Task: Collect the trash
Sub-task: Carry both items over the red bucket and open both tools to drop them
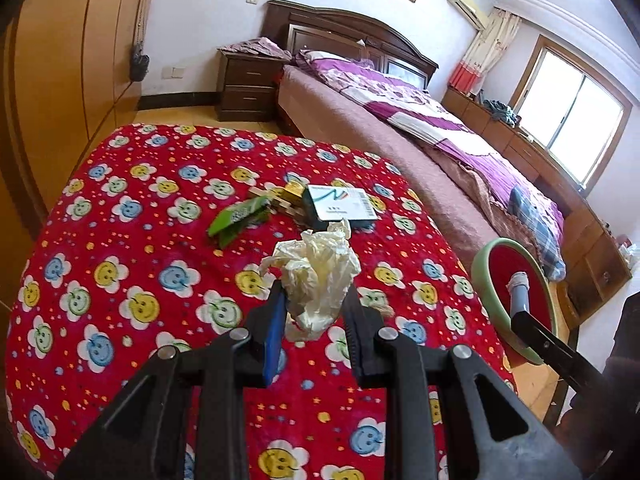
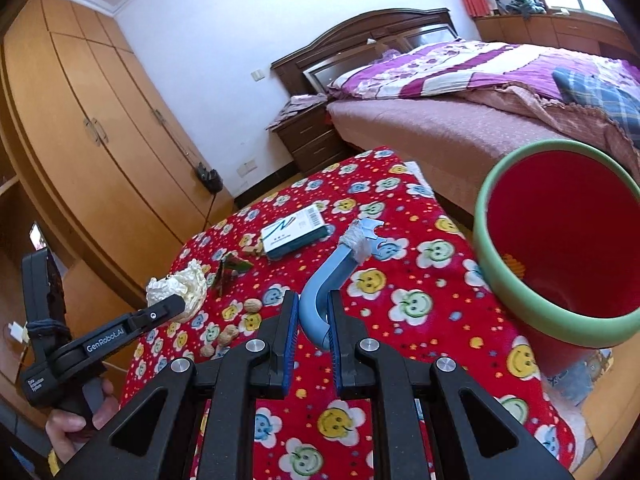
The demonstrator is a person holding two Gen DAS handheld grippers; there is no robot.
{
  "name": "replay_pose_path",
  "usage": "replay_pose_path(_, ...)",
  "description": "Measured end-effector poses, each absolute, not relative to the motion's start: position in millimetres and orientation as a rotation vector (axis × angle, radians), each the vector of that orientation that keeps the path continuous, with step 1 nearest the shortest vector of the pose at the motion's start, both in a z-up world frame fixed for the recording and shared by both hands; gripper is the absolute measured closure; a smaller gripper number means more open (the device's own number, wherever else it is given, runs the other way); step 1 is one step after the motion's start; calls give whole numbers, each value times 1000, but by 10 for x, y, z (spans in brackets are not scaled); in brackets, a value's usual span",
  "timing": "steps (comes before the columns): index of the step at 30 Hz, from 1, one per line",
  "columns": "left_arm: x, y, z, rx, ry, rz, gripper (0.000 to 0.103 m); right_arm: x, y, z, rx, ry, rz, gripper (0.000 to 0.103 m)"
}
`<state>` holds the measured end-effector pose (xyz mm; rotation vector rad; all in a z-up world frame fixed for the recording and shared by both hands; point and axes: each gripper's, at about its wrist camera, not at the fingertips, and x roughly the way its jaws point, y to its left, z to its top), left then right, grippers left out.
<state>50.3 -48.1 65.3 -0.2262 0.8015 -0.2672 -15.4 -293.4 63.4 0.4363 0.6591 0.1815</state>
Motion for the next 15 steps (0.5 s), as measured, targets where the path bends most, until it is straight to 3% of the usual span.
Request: replay_pose_path(15, 534, -752, 617, -208, 836, -313, 76, -303, -3219, 617, 478, 646, 137, 89)
